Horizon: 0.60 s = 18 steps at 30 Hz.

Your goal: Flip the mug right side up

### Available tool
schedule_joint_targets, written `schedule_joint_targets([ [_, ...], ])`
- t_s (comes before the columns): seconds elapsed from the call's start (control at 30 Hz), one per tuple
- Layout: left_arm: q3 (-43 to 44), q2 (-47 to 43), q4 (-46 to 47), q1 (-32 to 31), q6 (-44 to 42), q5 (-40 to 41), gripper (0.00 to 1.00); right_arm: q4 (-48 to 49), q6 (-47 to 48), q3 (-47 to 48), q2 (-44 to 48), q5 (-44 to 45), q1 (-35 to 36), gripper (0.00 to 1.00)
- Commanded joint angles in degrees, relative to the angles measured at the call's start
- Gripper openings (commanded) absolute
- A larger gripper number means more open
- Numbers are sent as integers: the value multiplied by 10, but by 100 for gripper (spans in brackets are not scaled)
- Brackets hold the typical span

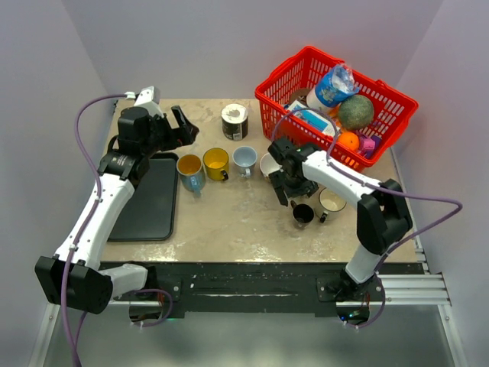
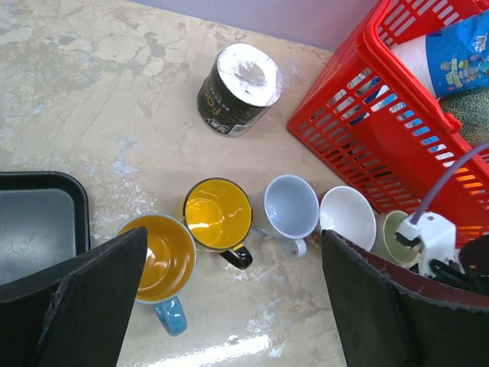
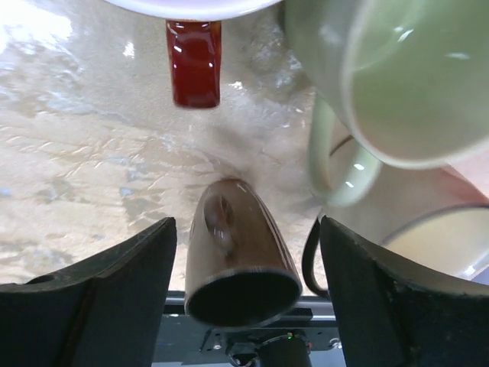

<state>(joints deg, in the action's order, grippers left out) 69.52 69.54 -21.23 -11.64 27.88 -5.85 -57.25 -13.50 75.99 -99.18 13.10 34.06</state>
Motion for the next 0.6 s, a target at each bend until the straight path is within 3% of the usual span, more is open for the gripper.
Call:
schedule_joint_targets([
  [0.0, 6, -5, 29, 4, -3, -17, 99, 4, -8, 52, 63, 22, -4, 83],
  [0.23, 7, -26, 39, 4, -8, -38, 99, 49, -5, 119, 136, 26, -14, 99],
  [0.57, 38, -84, -28, 4, -6, -8, 99, 174, -26, 189, 268, 90, -42, 99],
])
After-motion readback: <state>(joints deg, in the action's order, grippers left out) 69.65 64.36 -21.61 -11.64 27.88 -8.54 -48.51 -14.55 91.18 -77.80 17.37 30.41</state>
